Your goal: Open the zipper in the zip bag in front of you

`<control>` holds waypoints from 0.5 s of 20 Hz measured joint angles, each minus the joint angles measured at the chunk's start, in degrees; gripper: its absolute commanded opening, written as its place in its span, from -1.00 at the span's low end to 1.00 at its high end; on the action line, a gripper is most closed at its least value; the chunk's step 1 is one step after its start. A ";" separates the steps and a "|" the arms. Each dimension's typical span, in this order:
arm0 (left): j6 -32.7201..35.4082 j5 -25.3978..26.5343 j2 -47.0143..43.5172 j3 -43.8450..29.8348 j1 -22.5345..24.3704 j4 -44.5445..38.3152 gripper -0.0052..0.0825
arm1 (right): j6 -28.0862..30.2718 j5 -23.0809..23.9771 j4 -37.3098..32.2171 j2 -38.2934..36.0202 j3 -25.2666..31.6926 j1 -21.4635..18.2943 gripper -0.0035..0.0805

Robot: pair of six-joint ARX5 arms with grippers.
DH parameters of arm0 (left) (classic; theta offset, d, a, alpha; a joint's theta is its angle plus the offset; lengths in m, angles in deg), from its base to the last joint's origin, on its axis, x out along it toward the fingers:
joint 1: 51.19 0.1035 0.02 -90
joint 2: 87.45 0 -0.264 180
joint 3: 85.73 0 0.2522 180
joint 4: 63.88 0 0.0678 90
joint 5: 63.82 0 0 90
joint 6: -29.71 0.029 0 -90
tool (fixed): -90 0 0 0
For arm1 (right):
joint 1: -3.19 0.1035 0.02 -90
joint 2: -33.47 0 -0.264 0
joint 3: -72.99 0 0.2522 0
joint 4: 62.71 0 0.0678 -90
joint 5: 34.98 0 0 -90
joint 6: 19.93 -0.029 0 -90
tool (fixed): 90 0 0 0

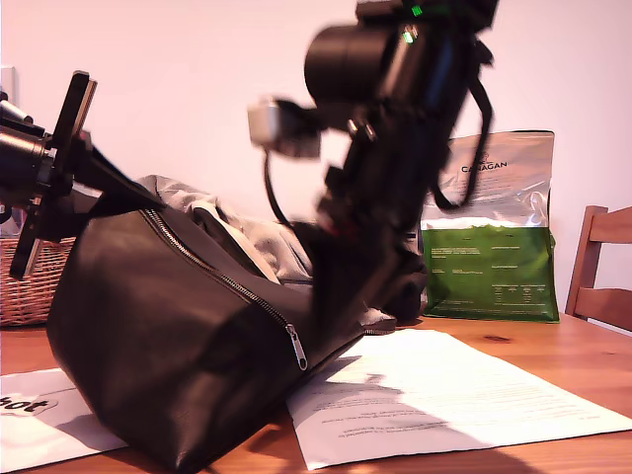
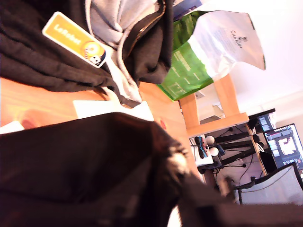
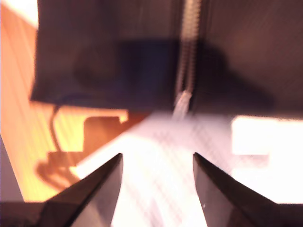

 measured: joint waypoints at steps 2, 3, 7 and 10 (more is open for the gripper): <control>0.81 -0.44 0.00 0.00 -0.55 -2.16 0.14 | -0.31 -0.04 -0.72 -3.06 -1.16 0.00 0.10; 1.33 -0.59 0.00 0.00 -0.85 -3.67 0.14 | -0.33 -0.04 -0.81 -5.11 -1.33 0.00 0.10; 6.38 -0.66 0.00 0.28 -1.27 -7.02 0.14 | -0.52 -0.04 0.04 -8.70 -2.27 0.00 0.10; 13.35 -0.20 0.00 2.62 -1.25 -7.02 0.14 | -0.52 -0.04 1.77 -7.96 -2.27 0.00 0.10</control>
